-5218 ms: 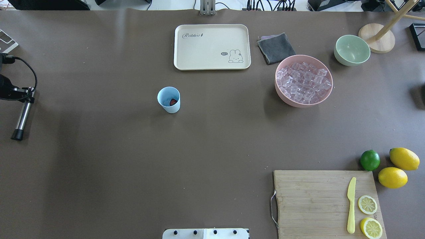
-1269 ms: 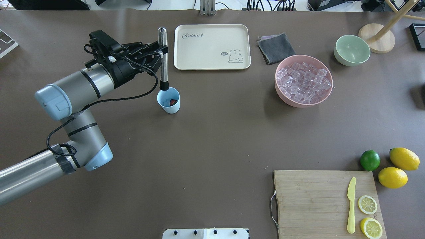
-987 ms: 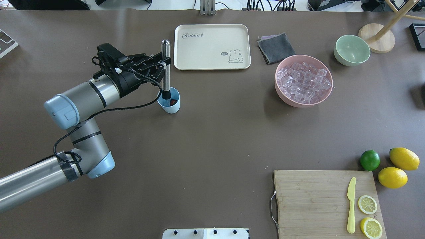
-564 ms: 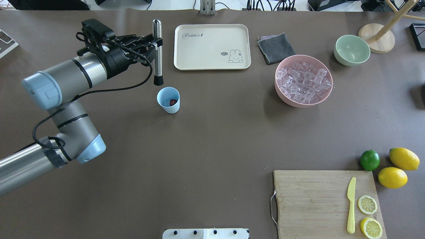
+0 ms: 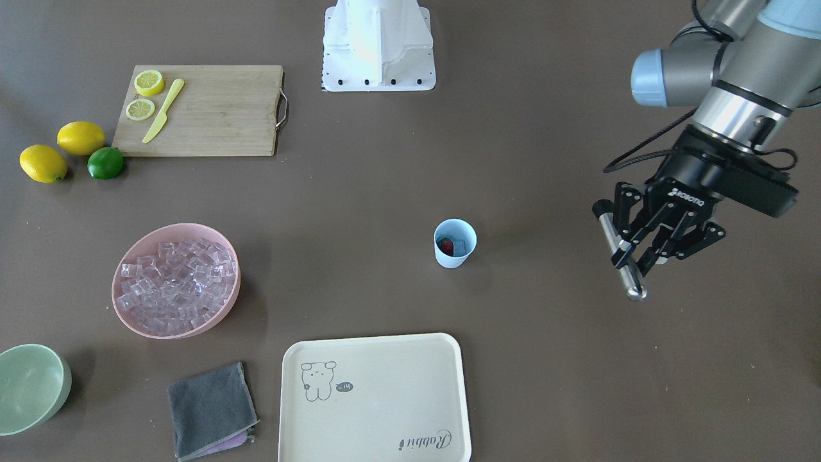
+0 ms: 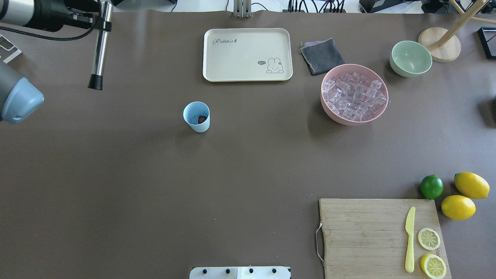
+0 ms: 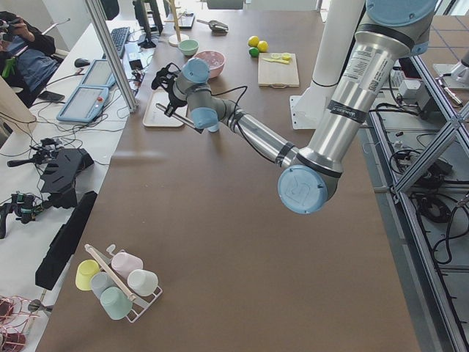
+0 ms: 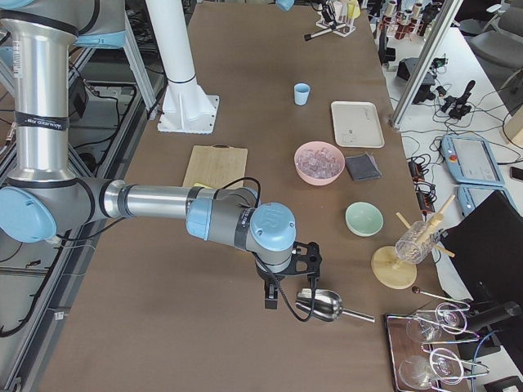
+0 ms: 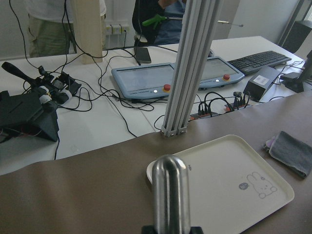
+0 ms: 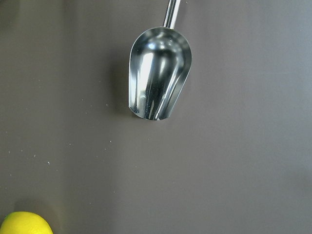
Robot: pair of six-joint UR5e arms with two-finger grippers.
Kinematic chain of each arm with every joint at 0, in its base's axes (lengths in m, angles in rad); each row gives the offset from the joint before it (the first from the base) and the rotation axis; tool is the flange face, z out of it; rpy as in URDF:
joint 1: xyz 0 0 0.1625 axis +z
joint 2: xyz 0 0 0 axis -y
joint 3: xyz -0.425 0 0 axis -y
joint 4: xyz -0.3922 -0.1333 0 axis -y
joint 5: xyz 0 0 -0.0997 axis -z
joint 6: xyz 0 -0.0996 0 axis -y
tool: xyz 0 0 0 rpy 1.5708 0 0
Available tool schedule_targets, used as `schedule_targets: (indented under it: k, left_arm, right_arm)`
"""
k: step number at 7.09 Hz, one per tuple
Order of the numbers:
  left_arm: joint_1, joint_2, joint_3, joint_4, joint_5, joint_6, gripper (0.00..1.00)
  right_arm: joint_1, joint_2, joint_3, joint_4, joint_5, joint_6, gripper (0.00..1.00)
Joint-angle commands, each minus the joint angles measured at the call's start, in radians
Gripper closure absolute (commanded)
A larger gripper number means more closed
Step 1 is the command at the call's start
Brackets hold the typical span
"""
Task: Mash ice and strawberries in cup
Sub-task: 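Lift the muddler out of the cup and carry it back, then lay the muddler down on the table and open the left gripper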
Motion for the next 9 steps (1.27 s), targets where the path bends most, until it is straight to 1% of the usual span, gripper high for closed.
schedule_targets:
  k: [1,2,3,4,6,7,8,9]
  left_arm:
    - [-0.058,0.215,0.02,0.14,-0.14,0.156,1.0]
    - [-0.059,0.251,0.067,0.219,-0.136,0.25,1.0]
    - [-0.067,0.256,0.178,0.22,-0.12,0.298,1.0]
    - [-0.066,0.256,0.245,0.222,-0.12,0.397,1.0]
    - [-0.061,0.233,0.291,0.219,-0.123,0.389,1.0]
    - [-0.061,0.23,0.293,0.211,-0.122,0.377,0.01]
    - [-0.111,0.226,0.27,0.209,-0.123,0.381,0.01]
    - [-0.191,0.179,0.277,0.227,-0.122,0.416,0.01]
  right_arm:
    - [0.001,0.0,0.004,0.0,0.016,0.002,0.0]
    - [0.001,0.001,0.004,0.0,0.016,0.002,0.0]
    - [0.001,0.0,0.003,0.0,0.018,0.002,0.0]
    - [0.001,0.001,0.009,-0.001,0.04,0.006,0.0]
    - [0.001,0.001,0.009,-0.001,0.05,0.008,0.0]
    - [0.001,0.001,0.009,-0.001,0.047,0.008,0.0]
    - [0.001,0.001,0.009,-0.001,0.044,0.008,0.0]
    - [0.001,0.006,0.009,-0.003,0.041,0.009,0.0]
